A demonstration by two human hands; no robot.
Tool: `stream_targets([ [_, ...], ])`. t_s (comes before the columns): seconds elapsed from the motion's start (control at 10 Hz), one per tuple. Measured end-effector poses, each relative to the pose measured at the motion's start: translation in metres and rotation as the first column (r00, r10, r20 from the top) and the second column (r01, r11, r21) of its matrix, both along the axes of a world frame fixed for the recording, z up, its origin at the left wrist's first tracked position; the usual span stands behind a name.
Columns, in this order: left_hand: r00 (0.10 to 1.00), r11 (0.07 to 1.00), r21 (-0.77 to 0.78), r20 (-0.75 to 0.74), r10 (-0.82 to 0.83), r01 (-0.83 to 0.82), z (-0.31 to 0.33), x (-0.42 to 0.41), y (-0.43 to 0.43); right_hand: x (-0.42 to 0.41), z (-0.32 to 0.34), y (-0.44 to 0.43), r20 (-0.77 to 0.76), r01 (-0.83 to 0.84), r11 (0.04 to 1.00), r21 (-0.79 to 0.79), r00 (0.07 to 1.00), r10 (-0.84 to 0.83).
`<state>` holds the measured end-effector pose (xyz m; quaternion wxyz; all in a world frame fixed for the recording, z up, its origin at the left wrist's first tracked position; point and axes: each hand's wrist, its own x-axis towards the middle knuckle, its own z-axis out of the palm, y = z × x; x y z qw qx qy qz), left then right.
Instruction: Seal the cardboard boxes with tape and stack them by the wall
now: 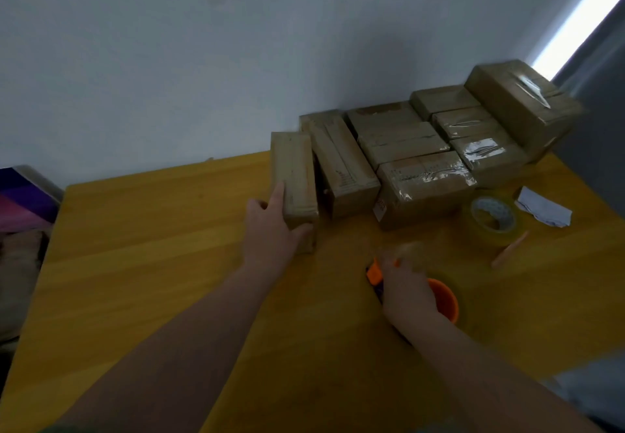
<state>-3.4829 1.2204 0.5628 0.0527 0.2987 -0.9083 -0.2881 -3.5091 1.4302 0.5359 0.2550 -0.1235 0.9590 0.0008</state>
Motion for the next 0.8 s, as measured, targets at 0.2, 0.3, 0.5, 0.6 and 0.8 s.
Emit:
stream_targets([
  [0.2,0.998,0.999,-0.004,-0.035,-0.052,0.051,0.000,-0.045,-0.001,-0.027,-0.005,-0.010,-0.070,-0.020,0.987,-0.161,0.998,0.009],
  [0.3,0.997,0.999,0.005,-0.056,-0.048,0.048,-0.002,-0.058,-0.002,-0.042,-0.007,-0.011,-0.098,-0.021,0.968,-0.249,0.995,-0.004],
  [0.5,0.999,0.999,0.028,-0.046,-0.017,0.019,0.002,-0.064,-0.006,-0.058,0.008,-0.013,-0.199,-0.071,0.992,-0.109,0.979,0.048],
  [0.6,0.999,0.998,0.056,-0.038,-0.010,0.012,0.013,-0.061,-0.007,-0.061,0.018,-0.015,-0.193,-0.096,0.989,-0.113,0.978,0.073],
  [0.8,0.992,0.991,0.007,0.000,-0.130,0.130,0.059,-0.059,-0.015,-0.069,0.056,-0.026,-0.195,-0.178,0.967,-0.183,0.971,0.142],
])
